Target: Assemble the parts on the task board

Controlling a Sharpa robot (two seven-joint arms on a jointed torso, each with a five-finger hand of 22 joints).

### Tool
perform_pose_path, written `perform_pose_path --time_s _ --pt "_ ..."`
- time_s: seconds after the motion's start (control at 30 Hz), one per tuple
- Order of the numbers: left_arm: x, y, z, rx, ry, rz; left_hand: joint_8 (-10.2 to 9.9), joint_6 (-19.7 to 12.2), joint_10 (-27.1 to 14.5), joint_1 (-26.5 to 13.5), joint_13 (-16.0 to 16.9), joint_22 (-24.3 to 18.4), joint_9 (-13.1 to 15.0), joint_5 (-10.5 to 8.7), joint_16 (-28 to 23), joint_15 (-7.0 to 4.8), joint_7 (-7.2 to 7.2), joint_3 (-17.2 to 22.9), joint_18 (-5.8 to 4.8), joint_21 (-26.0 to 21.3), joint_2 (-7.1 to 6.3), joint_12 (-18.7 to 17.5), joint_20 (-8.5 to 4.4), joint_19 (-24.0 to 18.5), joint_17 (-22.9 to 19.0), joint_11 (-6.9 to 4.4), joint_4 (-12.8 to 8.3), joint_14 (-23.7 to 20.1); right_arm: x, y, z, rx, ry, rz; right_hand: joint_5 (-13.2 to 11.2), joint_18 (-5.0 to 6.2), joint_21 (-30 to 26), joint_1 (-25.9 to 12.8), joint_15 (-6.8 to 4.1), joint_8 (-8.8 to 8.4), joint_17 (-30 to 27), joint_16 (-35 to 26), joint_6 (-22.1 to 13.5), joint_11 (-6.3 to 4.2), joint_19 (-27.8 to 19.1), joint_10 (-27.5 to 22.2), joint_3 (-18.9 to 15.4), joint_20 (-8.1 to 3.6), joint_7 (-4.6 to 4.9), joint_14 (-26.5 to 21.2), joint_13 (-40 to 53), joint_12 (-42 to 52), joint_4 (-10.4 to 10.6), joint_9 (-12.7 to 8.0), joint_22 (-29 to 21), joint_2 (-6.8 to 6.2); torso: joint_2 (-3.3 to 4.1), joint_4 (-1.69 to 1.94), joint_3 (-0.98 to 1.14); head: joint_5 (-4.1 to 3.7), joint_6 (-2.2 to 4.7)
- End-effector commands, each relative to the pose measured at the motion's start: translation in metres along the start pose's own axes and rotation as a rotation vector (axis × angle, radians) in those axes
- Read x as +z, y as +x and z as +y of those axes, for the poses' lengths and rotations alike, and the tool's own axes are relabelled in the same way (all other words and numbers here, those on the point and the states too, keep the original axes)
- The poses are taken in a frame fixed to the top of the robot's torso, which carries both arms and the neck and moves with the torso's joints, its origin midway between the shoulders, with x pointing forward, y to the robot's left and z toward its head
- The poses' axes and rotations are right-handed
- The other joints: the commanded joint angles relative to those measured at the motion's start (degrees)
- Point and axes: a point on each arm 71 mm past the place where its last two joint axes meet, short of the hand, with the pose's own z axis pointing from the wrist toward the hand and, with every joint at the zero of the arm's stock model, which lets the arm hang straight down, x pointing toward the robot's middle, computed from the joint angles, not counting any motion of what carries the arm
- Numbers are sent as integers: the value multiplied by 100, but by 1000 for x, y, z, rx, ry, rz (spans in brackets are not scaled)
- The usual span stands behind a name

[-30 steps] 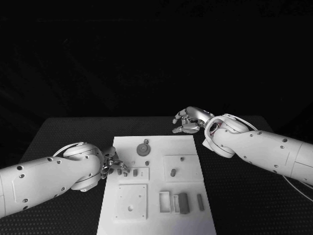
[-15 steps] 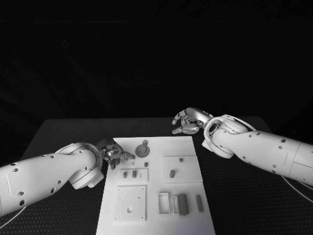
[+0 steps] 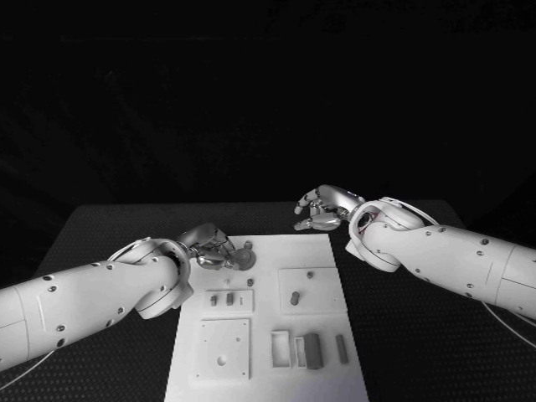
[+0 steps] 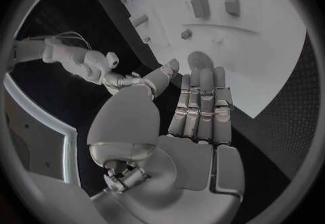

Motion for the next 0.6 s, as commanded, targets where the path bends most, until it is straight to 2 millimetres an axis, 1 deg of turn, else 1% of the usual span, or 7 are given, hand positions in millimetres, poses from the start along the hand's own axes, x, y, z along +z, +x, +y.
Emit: perform_pose_path --time_s 0.03,0.13,0.27,0.4,0.5,0.6 --pt "2 6 -20 271 206 6 -37 -19 76 140 -138 53 -47 -17 144 -64 0 -19 33 119 -17 -275 -68 260 70 7 1 263 0 1 1 1 -10 8 35 85 -33 -56 23 -35 -7 -19 9 15 20 41 -13 20 40 28 -9 -26 13 -8 87 19 6 -4 -8 -1 3" --pt "5 9 -29 334 251 -1 -44 26 246 231 -228 153 -86 -18 342 -136 -13 -44 127 299 -31 -484 -145 625 169 -47 2 604 1 1 2 1 -10 9 35 85 -33 -56 23 -36 -7 -19 7 15 20 41 -12 20 40 28 -9 -26 13 -9 87 20 4 -7 -3 -4 7" --pt "7 16 -39 416 299 14 -42 108 453 297 -300 371 -130 -3 757 -214 -20 -126 258 580 -66 -688 -225 1060 393 -112 2 975 1 2 2 1 -12 10 35 85 -33 -56 23 -37 -7 -19 6 15 21 41 -11 19 40 29 -9 -25 12 -9 87 21 7 -8 -5 -13 9" --pt "11 26 -45 496 302 77 -28 201 614 319 -328 534 -159 -1 1002 -254 -23 -151 334 742 -46 -805 -263 1261 517 -147 3 1130 2 2 3 1 -13 11 35 85 -33 -57 23 -38 -7 -18 5 15 22 41 -9 19 40 29 -9 -25 12 -9 88 21 6 -6 -4 -26 9" --pt "14 32 -47 534 305 99 -69 167 589 292 -366 578 -197 -7 1026 -233 -14 -160 347 750 -39 -919 -249 1253 532 -129 4 1117 2 2 4 2 -14 12 35 85 -33 -57 23 -38 -7 -18 5 15 23 42 -8 18 40 30 -9 -25 11 -9 88 22 10 -7 -5 -44 2" --pt "15 36 -46 545 303 109 -71 192 641 314 -380 618 -219 -4 1060 -236 -15 -143 368 770 -11 -976 -247 1276 547 -130 2 1138 2 3 4 2 -15 13 35 85 -33 -57 23 -38 -7 -18 5 15 23 42 -7 18 40 30 -10 -24 11 -9 88 22 17 -14 -4 -51 -5"
